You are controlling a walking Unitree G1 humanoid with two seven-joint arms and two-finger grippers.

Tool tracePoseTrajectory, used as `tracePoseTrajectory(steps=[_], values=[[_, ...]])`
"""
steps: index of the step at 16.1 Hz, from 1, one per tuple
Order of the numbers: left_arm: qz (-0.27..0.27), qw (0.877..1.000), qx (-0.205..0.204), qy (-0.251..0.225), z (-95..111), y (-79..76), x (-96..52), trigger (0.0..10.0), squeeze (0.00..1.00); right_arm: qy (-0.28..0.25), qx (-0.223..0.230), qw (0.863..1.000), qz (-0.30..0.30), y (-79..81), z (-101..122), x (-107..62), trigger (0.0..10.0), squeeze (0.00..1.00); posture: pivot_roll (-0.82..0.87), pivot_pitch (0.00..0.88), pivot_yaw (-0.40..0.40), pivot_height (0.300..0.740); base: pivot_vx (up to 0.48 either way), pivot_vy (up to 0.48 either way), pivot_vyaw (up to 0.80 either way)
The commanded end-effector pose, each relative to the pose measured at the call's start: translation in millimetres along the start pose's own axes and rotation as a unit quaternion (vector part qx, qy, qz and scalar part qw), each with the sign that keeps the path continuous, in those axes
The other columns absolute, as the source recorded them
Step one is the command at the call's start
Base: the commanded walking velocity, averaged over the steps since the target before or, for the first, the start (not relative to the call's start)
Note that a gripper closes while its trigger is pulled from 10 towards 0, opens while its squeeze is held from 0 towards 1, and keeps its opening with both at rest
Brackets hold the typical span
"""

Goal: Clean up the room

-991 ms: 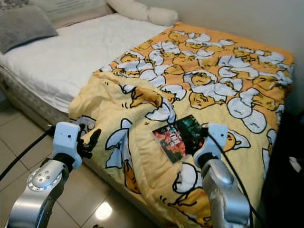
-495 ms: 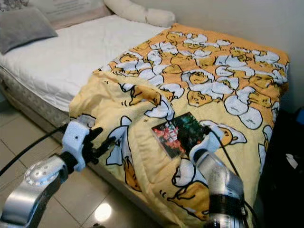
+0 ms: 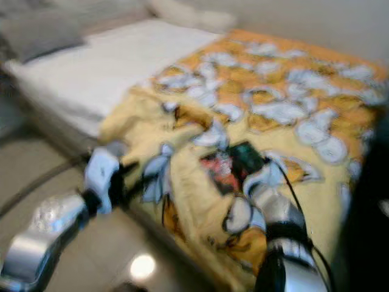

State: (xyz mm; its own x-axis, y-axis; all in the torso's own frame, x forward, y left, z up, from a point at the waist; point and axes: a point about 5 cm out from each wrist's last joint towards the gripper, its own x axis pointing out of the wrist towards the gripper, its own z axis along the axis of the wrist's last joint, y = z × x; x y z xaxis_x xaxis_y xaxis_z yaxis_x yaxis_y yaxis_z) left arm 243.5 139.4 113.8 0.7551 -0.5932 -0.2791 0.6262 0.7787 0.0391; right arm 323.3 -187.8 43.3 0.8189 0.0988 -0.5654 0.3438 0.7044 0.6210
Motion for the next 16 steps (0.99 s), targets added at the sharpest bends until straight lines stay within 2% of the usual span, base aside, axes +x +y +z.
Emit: tracePoseTrajectory(steps=[1,3,4,10,12,13,16], values=[[0.002,1.000,0.010,-0.008,7,3.5,0.5,10.0,0.27,0.002,0.009,1.000,0.006,0.9,-3,1.7,10.0,1.00,-0.01,0.000,0.016,0.740,0.000,0.000,0.00],[0.003,1.000,0.011,-0.008,7,4.2,-0.3,10.0,0.27,-0.002,0.009,1.000,0.024,6.8,0,2.2,10.0,1.00,-0.01,0.000,0.012,0.740,0.000,0.000,0.00],[0.010,1.000,0.012,-0.010,7,6.9,-0.2,10.0,0.27,-0.009,-0.009,0.999,0.033,9.4,2,2.2,10.0,1.00,-0.01,0.000,0.012,0.740,0.000,0.000,0.00],[-0.010,1.000,0.014,-0.008,7,3.2,1.1,10.0,0.27,-0.027,-0.012,1.000,0.000,-2.6,4,2.1,10.0,1.00,-0.01,0.000,0.018,0.740,0.000,0.000,0.00],[-0.034,0.999,0.006,-0.006,7,-0.8,1.5,10.0,0.27,-0.037,-0.018,0.999,-0.021,-10.4,7,0.6,10.0,1.00,-0.02,0.000,0.024,0.740,0.000,0.000,0.00],[-0.073,0.997,-0.001,-0.004,7,-5.8,3.1,10.0,0.27,-0.044,-0.018,0.998,-0.032,-13.5,9,-0.5,10.0,1.00,-0.02,0.000,0.027,0.740,0.000,0.000,0.00],[-0.137,0.991,0.000,0.000,8,-14.3,5.7,10.0,0.27,-0.061,-0.010,0.998,-0.031,-14.3,15,-3.6,10.0,1.00,-0.03,0.000,0.030,0.740,0.000,0.000,0.00]])
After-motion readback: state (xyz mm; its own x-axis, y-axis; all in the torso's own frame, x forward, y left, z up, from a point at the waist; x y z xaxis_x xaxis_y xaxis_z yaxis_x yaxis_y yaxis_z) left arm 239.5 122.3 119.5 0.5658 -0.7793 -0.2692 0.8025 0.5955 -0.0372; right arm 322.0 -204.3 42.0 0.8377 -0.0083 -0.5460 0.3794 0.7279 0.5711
